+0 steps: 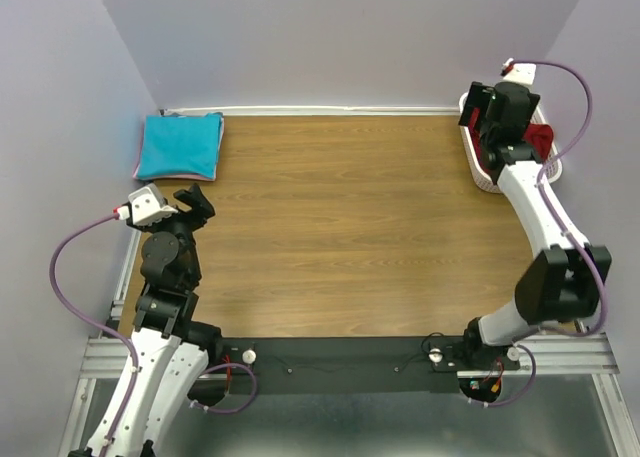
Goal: Fold and stack the t-shirts
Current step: Grab the tshirt from the pile
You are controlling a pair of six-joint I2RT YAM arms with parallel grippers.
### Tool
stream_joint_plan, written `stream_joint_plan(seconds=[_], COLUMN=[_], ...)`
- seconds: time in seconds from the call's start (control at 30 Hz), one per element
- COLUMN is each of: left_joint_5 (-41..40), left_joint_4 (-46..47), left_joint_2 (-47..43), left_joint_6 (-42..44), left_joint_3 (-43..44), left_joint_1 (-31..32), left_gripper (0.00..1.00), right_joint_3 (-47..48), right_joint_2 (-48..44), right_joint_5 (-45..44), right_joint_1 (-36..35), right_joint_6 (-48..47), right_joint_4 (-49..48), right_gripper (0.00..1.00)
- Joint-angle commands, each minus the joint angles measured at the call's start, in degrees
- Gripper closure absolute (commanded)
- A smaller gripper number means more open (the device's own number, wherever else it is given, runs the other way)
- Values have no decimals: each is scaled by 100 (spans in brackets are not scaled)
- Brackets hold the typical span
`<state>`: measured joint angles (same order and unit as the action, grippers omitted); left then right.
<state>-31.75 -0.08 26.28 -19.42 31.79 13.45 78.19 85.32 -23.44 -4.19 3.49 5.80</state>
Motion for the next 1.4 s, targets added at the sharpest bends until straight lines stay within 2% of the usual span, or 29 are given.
stream_joint_plan(seconds=[0.0, 0.3, 0.63, 0.67, 0.7, 0.77, 0.8, 0.87, 0.9, 1.17, 1.37], left_joint_5=[178, 222, 187, 178, 160, 160, 160, 178, 186, 204, 257], left_joint_4=[113, 148, 148, 148, 148, 140, 148, 148, 157, 131, 122], left_joint_2=[-158, -150, 236, 272, 368, 465, 483, 518, 536, 387, 263], left_joint_6=[114, 149, 167, 175, 184, 184, 184, 184, 184, 175, 167], left_joint_3=[3, -24, 11, 20, 29, 55, 64, 64, 55, 55, 46], left_joint_1=[-18, -9, -9, -9, -18, -18, -18, -18, -18, -18, -18], left_gripper=[18, 18, 18, 18, 18, 18, 18, 18, 18, 18, 18], right_joint_3=[615, 1312, 1611, 1611, 1637, 1638, 1638, 1655, 1673, 1901, 2454], right_joint_2=[948, 2557, 3807, 3938, 3983, 3993, 3966, 3870, 3713, 2307, 1218], right_joint_5=[112, 85, 744, 892, 981, 1122, 1140, 1149, 1123, 1474, 1316], right_joint_1=[653, 1376, 1956, 1983, 2035, 2079, 2080, 2080, 2080, 1966, 1290], right_joint_6=[476, 671, 838, 803, 724, 697, 680, 697, 723, 715, 22], right_joint_4=[26, 166, 343, 343, 351, 360, 360, 378, 395, 439, 439], right_gripper=[0, 0, 0, 4, 19, 37, 61, 82, 99, 99, 99])
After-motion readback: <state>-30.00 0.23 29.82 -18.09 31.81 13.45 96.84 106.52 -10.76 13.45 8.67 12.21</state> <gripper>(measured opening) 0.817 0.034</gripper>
